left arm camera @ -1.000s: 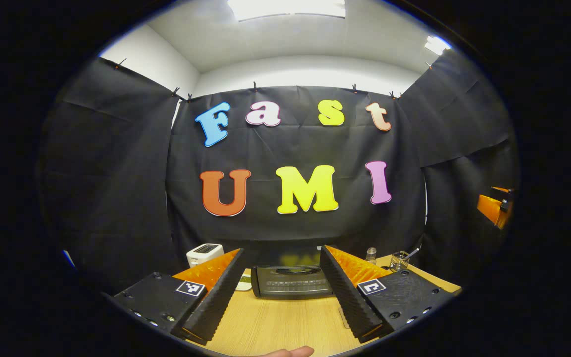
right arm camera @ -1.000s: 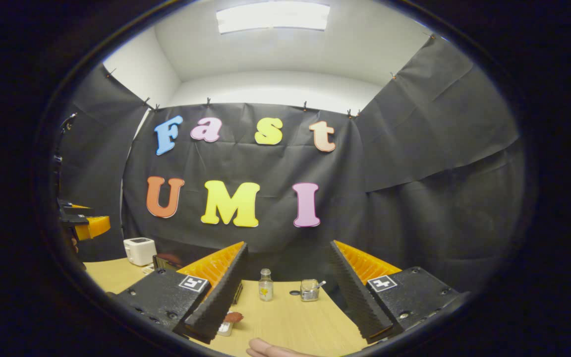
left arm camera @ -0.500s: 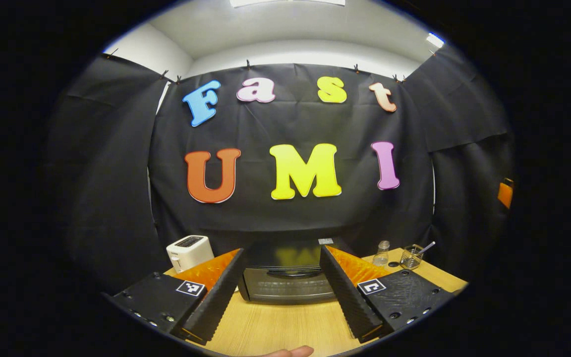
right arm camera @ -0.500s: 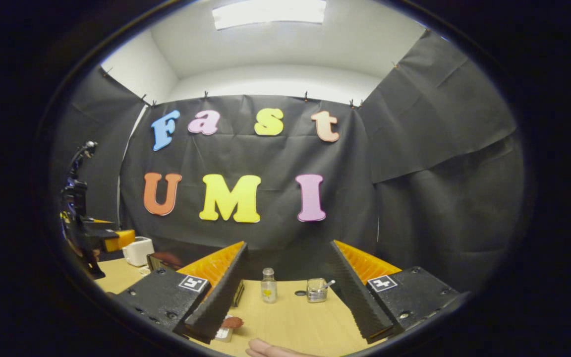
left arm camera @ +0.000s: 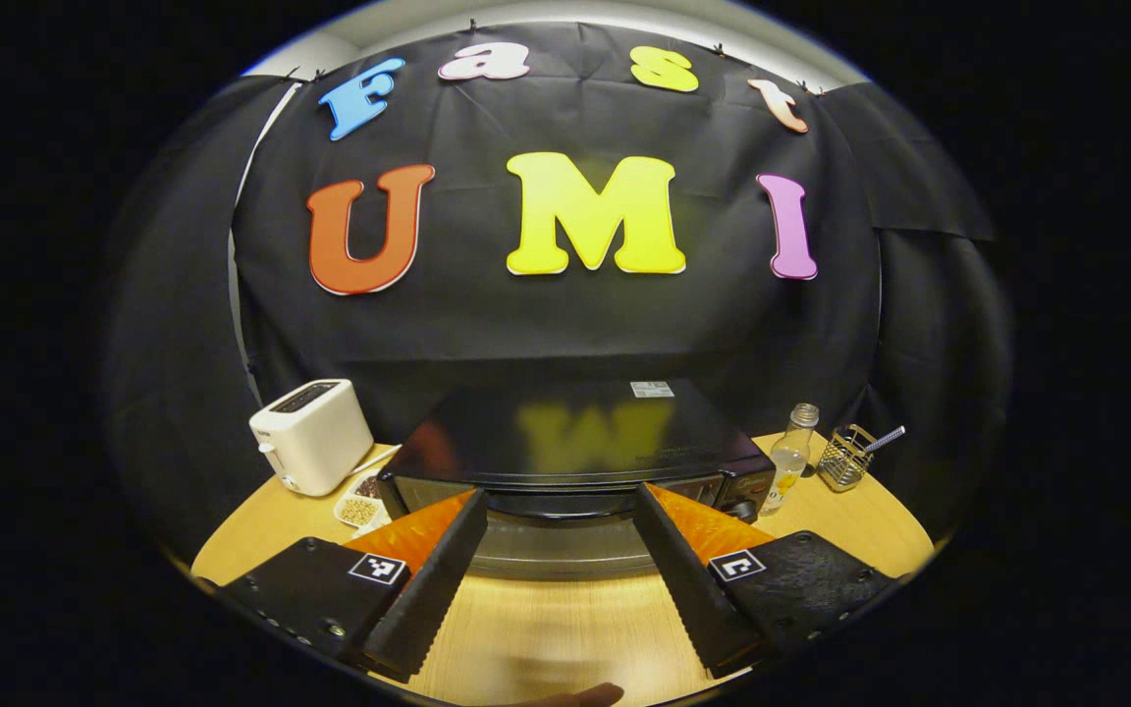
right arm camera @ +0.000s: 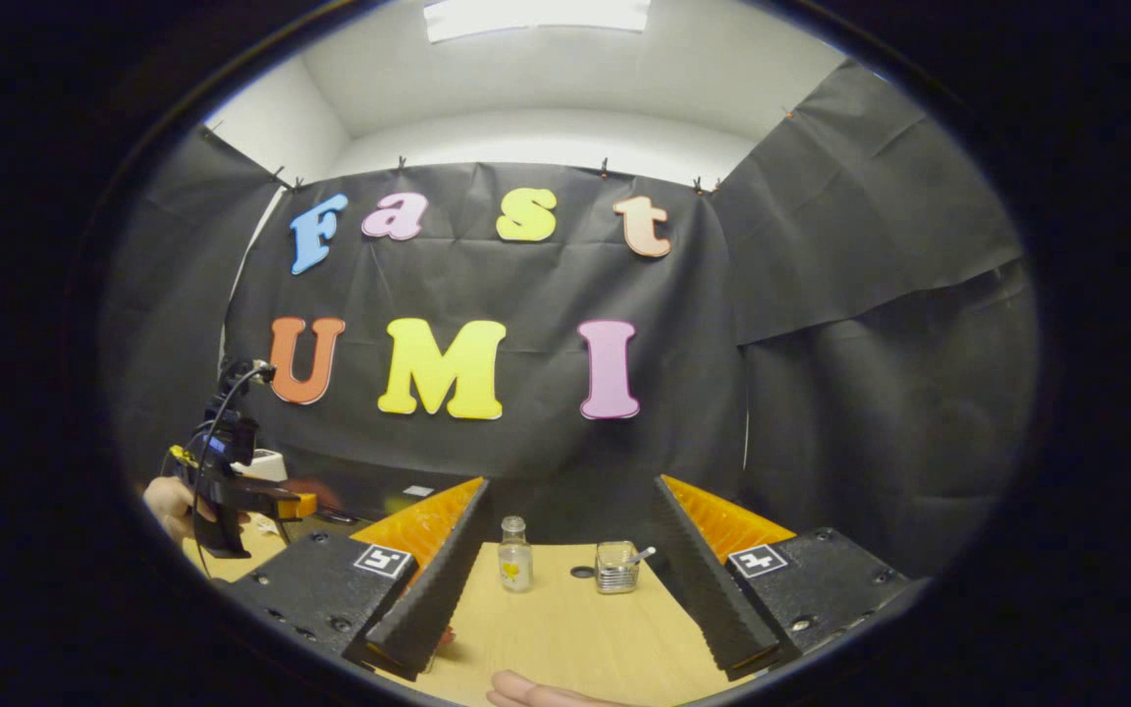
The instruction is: Open the electric oven with the left hand, put the food in, and close the electric oven.
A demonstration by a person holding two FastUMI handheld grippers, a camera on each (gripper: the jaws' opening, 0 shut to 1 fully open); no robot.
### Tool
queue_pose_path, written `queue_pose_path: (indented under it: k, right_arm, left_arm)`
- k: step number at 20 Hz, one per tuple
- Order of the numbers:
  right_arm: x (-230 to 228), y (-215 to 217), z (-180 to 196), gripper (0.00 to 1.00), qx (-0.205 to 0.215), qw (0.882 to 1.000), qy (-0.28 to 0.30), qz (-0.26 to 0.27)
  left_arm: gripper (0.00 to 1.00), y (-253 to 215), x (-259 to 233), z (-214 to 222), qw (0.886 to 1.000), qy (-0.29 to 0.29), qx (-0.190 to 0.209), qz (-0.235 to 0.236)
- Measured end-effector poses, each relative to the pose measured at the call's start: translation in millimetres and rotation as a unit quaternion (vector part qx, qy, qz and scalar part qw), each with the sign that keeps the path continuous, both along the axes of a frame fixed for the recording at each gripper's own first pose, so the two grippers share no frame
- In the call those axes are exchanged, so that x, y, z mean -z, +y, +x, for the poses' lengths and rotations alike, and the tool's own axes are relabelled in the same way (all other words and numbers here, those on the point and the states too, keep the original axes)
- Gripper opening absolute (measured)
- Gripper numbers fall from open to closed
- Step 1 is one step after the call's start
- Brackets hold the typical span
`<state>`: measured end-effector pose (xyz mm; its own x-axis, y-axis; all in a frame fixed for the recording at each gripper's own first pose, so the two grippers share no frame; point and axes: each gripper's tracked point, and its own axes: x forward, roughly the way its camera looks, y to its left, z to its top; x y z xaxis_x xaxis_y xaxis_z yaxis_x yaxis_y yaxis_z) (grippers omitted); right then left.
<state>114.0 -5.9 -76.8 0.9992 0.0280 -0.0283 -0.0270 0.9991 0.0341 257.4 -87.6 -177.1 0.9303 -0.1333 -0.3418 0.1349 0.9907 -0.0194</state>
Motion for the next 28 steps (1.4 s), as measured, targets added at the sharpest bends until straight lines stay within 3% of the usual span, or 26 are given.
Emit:
queue_pose_path:
  k: [6,7,10,14,28]
  right_arm:
    - [14.2,-16.0,7.1,1.00,0.012,1.000,0.010,0.000]
    - [15.6,-18.0,8.2,0.99,0.014,1.000,0.012,-0.001]
    - [17.6,-21.4,7.4,1.00,0.018,1.000,0.015,-0.002]
    - [14.5,-19.3,-1.1,1.00,0.014,1.000,0.019,0.004]
    - [24.3,-16.3,-56.0,1.00,0.013,0.999,0.042,0.011]
  left_arm:
    - [0.96,-8.6,23.0,40.2,0.999,0.023,0.005,0.023]
    - [0.90,-18.9,15.7,42.5,1.000,0.014,0.020,0.008]
    - [0.96,-16.6,18.5,44.6,1.000,0.019,0.012,0.011]
    - [0.96,-18.7,20.0,39.5,1.000,0.021,0.017,0.000]
    - [0.96,-7.4,56.9,-56.3,1.000,0.011,0.023,0.015]
